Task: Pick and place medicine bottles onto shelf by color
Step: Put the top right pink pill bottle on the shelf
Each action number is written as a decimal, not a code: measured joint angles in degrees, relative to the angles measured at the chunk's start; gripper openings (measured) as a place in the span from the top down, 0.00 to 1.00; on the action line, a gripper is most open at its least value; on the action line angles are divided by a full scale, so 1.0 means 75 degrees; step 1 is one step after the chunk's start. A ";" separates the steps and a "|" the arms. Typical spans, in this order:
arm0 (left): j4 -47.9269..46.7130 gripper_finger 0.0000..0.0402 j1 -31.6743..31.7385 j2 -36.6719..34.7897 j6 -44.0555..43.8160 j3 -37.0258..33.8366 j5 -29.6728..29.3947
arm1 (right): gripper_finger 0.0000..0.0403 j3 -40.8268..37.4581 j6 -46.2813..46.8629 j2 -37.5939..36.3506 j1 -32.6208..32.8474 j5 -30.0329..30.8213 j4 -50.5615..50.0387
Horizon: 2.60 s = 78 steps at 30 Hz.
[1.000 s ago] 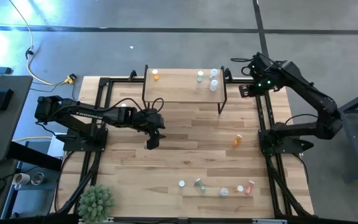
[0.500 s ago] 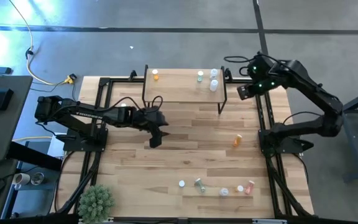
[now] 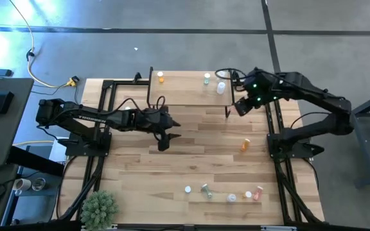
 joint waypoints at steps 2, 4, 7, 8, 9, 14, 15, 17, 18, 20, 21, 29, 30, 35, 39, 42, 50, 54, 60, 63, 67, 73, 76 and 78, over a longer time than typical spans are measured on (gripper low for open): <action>0.0087 0.47 -0.0001 0.0001 0.0004 0.0000 -0.0001 | 0.72 0.0000 -0.0002 0.0155 0.0307 -0.0019 0.0282; 0.0127 0.47 0.0000 0.0001 0.0007 0.0000 0.0000 | 0.72 0.0000 -0.0007 0.0365 0.0579 -0.0026 0.0553; 0.0261 0.47 -0.0001 0.0000 0.0007 0.0000 0.0000 | 0.72 0.0000 -0.0139 0.0705 0.0897 -0.0029 0.0994; 0.0272 0.47 -0.0002 0.0001 0.0007 0.0000 0.0000 | 0.72 0.0000 -0.0244 0.0824 0.0990 -0.0029 0.1157; 0.0266 0.47 -0.0003 -0.0002 0.0007 0.0000 0.0000 | 0.72 -0.0002 -0.0334 0.0945 0.1077 -0.0029 0.1325; 0.0262 0.47 -0.0001 -0.0002 0.0005 0.0000 0.0000 | 0.72 -0.0003 -0.0644 0.1521 0.1318 -0.0219 0.1967; 0.0262 0.47 -0.0002 -0.0002 0.0004 0.0000 0.0000 | 0.72 -0.0003 -0.0710 0.1640 0.1342 -0.0277 0.2063; 0.0256 0.47 -0.0002 0.0000 0.0004 0.0000 0.0000 | 0.72 -0.0003 -0.0816 0.1843 0.1379 -0.0300 0.2285; 0.0259 0.47 -0.0001 0.0001 0.0004 0.0000 0.0000 | 0.72 -0.0003 -0.0828 0.1936 0.1389 -0.0304 0.2393; 0.0263 0.47 -0.0002 0.0000 -0.0007 0.0000 0.0002 | 0.72 -0.0003 -0.0853 0.2140 0.1389 -0.0341 0.2548; 0.0270 0.47 -0.0003 -0.0002 -0.0062 0.0000 0.0003 | 0.72 -0.0003 -0.0922 0.2228 0.1392 -0.0392 0.2639; 0.0416 0.47 0.0000 -0.0002 -0.0337 0.0000 0.0003 | 0.72 -0.0003 -0.1378 0.2860 0.1408 -0.1370 0.3729; 0.0422 0.47 0.0000 -0.0002 -0.0342 0.0000 0.0003 | 0.72 -0.0003 -0.1413 0.2932 0.1416 -0.1463 0.3867; 0.0422 0.47 0.0000 -0.0002 -0.0342 0.0000 0.0054 | 0.72 -0.0006 -0.1626 0.3160 0.1418 -0.1648 0.4357; 0.0430 0.47 -0.0002 -0.0001 -0.0342 0.0000 0.0058 | 0.72 -0.0006 -0.1761 0.3288 0.1418 -0.1655 0.4714; 0.0442 0.47 -0.0001 0.0000 -0.0344 0.0000 0.0061 | 0.72 -0.0006 -0.1842 0.3328 0.1418 -0.1657 0.4957; 0.0451 0.47 -0.0001 -0.0002 -0.0345 0.0000 0.0058 | 0.72 -0.0006 -0.1867 0.3336 0.1538 -0.1658 0.5461; 0.0562 0.47 -0.0001 0.0000 -0.0374 0.0000 0.0060 | 0.72 -0.0006 -0.1848 0.3336 0.1578 -0.1658 0.5489; 0.0681 0.47 0.0000 0.0001 -0.0407 0.0000 0.0061 | 0.72 -0.0006 -0.1860 0.3336 0.1576 -0.1655 0.5487; 0.0629 0.47 -0.0003 -0.0002 -0.0406 0.0000 0.0061 | 0.72 -0.0006 -0.1902 0.3336 0.1576 -0.1655 0.5488; 0.0620 0.47 -0.0002 0.0000 -0.0406 0.0000 0.0061 | 0.72 -0.0006 -0.1991 0.3336 0.1567 -0.1654 0.5490; 0.0620 0.53 0.0000 -0.0002 -0.0408 0.0000 0.0062 | 0.72 -0.0006 -0.2039 0.3336 0.1567 -0.1652 0.5519; 0.0620 0.59 -0.0003 -0.0002 -0.0406 0.0000 0.0063 | 0.72 -0.0006 -0.2041 0.3336 0.1567 -0.1649 0.5519; 0.0626 0.63 -0.0003 -0.0002 -0.0406 0.0000 0.0061 | 0.72 -0.0006 -0.2040 0.3336 0.1564 -0.1647 0.5516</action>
